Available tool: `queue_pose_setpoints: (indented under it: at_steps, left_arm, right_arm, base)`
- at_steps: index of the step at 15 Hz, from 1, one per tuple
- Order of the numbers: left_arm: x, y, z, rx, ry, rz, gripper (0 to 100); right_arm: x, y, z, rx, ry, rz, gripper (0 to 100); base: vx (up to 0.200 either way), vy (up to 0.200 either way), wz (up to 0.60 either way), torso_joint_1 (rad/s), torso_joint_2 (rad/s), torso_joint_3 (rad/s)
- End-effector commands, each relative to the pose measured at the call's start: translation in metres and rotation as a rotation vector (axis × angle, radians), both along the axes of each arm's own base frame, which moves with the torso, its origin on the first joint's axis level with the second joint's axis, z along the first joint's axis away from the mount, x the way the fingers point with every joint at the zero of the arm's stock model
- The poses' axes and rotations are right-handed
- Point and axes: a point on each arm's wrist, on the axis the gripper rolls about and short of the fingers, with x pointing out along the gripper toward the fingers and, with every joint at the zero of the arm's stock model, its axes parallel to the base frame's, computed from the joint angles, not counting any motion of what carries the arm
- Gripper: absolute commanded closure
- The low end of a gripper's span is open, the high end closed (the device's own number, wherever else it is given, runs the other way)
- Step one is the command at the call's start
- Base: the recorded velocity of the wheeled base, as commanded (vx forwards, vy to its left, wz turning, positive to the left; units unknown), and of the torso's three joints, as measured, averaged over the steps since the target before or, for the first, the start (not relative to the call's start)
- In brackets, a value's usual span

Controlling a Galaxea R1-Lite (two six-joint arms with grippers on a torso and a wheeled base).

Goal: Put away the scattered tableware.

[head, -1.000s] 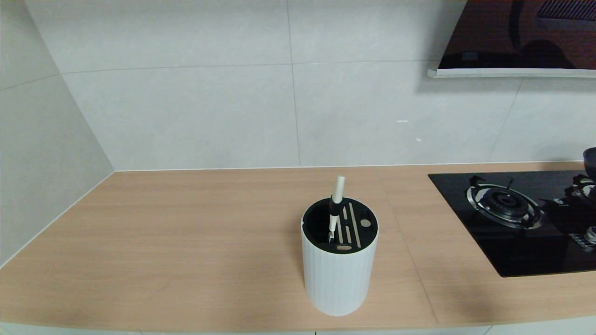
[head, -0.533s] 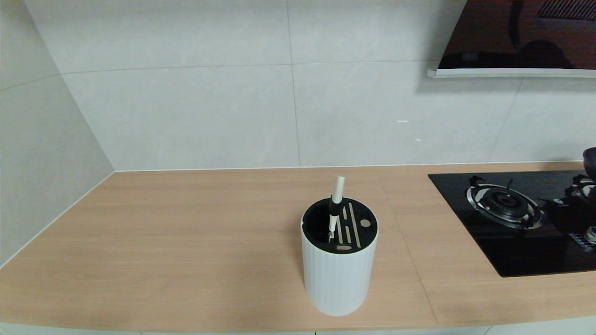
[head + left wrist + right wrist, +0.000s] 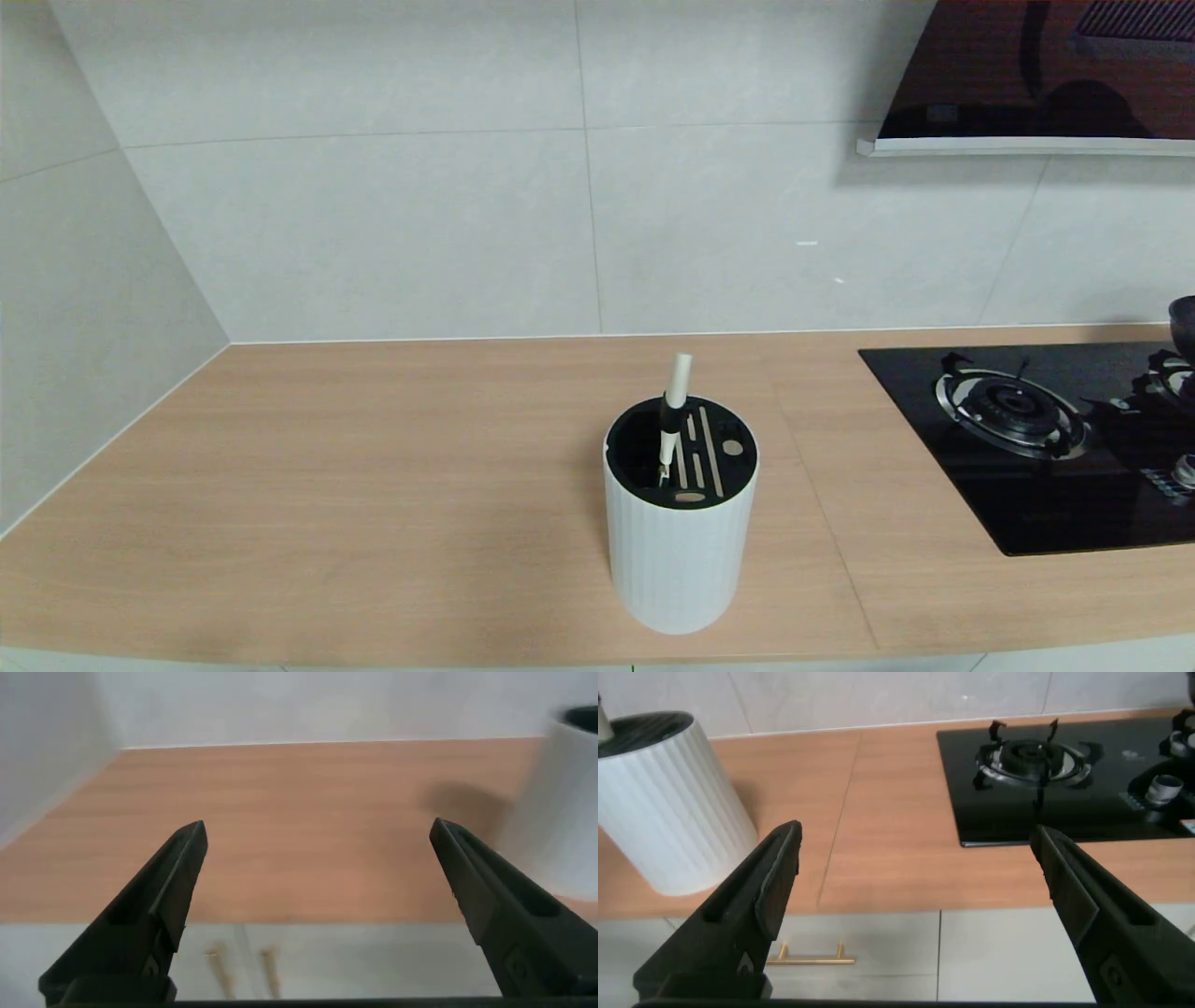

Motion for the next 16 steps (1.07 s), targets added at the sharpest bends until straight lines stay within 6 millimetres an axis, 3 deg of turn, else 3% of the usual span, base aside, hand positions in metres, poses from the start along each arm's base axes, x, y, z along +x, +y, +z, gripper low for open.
queue_pose_setpoints:
  at_steps: [1,4,10,16]
  left_arm:
    - [0.0003,-0.0003,-0.0003,0.0,0.004,-0.012,0]
    - [0.0004,0.0045,-0.0004,-0.014,0.005,0.199,0]
    - [0.0053,0.0032,-0.005,0.052,0.124,0.219,0]
    - [0.0005,0.0039,-0.0058,-0.01,0.056,0.155,0]
  right_arm:
    - [0.0002,-0.0001,-0.0003,-0.002,0.003,-0.005,0]
    - [0.0002,-0.0002,-0.0003,-0.003,0.003,-0.008,0]
    - [0.0003,0.0004,-0.0047,-0.057,0.044,0.019,0]
    - [0.0003,0.0005,-0.0048,-0.056,0.046,0.02,0]
  base:
    - [0.0,0.0,0.0,0.0,0.0,0.0]
    - [0.0,0.0,0.0,0.0,0.0,0.0]
    - [0.0,0.0,0.0,0.0,0.0,0.0]
    - [0.0,0.0,0.0,0.0,0.0,0.0]
